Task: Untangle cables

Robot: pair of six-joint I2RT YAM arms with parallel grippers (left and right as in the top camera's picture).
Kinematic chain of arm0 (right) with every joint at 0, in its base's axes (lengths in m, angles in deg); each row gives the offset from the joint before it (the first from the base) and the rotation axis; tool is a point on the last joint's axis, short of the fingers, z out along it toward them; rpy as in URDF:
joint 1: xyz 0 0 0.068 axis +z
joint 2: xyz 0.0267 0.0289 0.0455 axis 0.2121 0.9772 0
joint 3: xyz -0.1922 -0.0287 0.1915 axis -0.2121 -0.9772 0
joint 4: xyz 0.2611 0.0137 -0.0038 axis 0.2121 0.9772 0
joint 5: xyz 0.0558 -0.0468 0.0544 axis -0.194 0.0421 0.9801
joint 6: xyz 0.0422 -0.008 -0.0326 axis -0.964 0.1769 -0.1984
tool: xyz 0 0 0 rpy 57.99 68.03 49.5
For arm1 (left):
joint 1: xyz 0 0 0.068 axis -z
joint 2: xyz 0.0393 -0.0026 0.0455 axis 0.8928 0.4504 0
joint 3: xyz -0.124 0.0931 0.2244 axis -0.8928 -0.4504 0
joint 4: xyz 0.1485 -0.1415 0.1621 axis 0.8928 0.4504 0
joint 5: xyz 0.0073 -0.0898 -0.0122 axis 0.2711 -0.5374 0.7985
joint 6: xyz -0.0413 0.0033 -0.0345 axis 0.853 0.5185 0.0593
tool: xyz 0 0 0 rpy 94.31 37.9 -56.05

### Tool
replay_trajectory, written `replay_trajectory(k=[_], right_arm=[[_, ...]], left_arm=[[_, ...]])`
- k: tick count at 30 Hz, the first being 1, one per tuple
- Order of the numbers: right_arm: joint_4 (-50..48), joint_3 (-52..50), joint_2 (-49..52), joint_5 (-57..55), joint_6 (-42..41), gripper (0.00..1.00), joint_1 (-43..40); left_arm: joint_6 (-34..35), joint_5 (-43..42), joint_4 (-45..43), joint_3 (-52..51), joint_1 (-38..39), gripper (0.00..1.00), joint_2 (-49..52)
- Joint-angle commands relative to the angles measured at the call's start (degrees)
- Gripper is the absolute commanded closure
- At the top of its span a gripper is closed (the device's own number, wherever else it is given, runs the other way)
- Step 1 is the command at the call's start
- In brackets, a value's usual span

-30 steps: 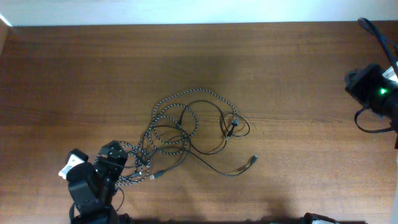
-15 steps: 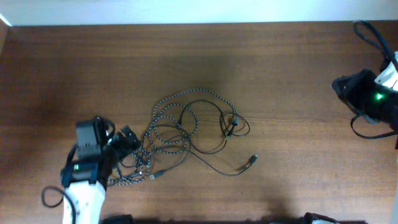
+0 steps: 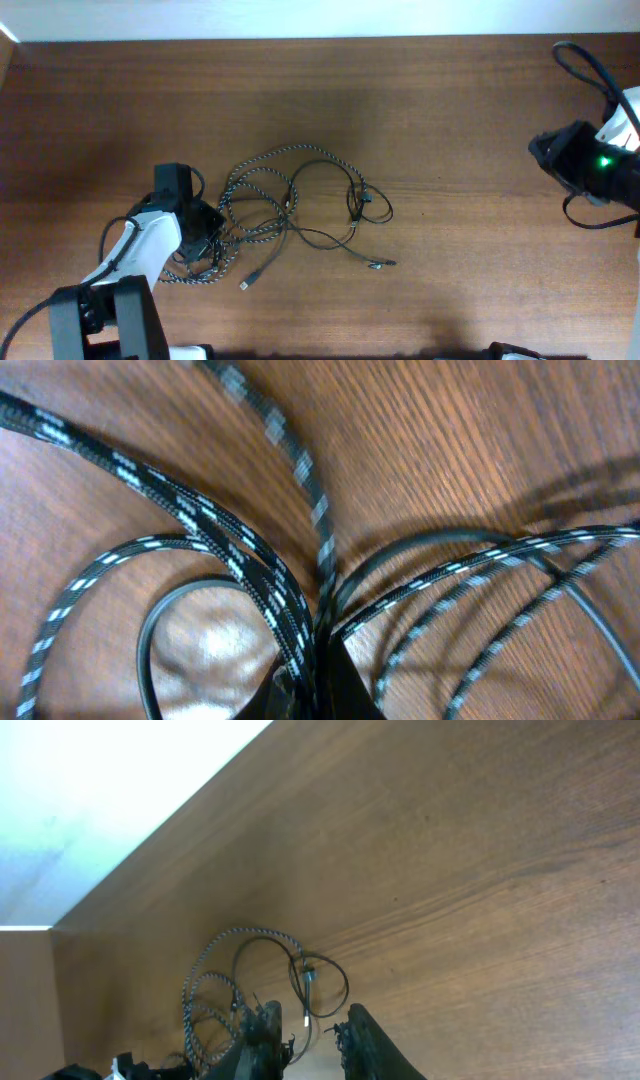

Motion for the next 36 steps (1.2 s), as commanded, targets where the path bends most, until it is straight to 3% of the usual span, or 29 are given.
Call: replay_trajectory(k=[1, 3, 6, 9, 13, 17, 19, 26, 29, 33, 36], right_arm=[[1.2, -0.3, 0.1, 0.2, 1.8, 0.86, 0.1], [1.0, -0.3, 0.1, 6.2, 9.5, 0.86, 2.0], [-0.2, -0.3, 0.1, 15.1, 19.1, 0.76, 7.3], [-0.9, -0.3, 0.9, 16.7, 22.7, 0.73, 16.3], [-0.9, -0.3, 5.0, 22.6, 22.9, 0.66, 26.0], [-1.1, -0.3, 11.5, 29.4, 34.7, 0.52, 34.1], [-1.8, -0.3, 15.8, 34.0, 38.1, 0.52, 37.4], [-10.6, -0.3, 24.2, 38.2, 38.2, 0.51, 43.4], [-13.2, -0.3, 24.2, 43.3, 49.3, 0.51, 45.5], [-13.2, -0.3, 24.2, 43.1, 57.8, 0.5, 48.9], [-14.9, -0.3, 24.2, 38.6, 58.9, 0.51, 49.1]], left_arm=[[-0.7, -7.7, 1.2, 6.4, 0.4, 1.0, -9.6], [-0.9, -10.4, 1.6, 10.4, 5.4, 1.0, -21.6], [-0.1, -7.9, -0.2, 11.3, 12.5, 1.0, -37.4], [8.3, -4.6, 1.4, 11.3, 16.8, 1.0, -47.0], [18.3, -3.3, 2.0, 11.3, 17.5, 1.0, -49.8], [34.7, -1.9, 3.0, 11.3, 17.5, 1.0, -49.7], [35.1, -1.9, 3.0, 11.3, 17.5, 1.0, -49.6], [8.5, -8.1, 3.0, 11.3, 17.5, 1.0, -49.5], [-6.5, -21.8, -4.6, 11.3, 17.5, 1.0, -49.5], [-9.4, -27.0, -8.7, 11.3, 17.5, 0.99, -49.5], [-9.4, -31.6, -8.7, 11.3, 17.5, 0.97, -49.5]])
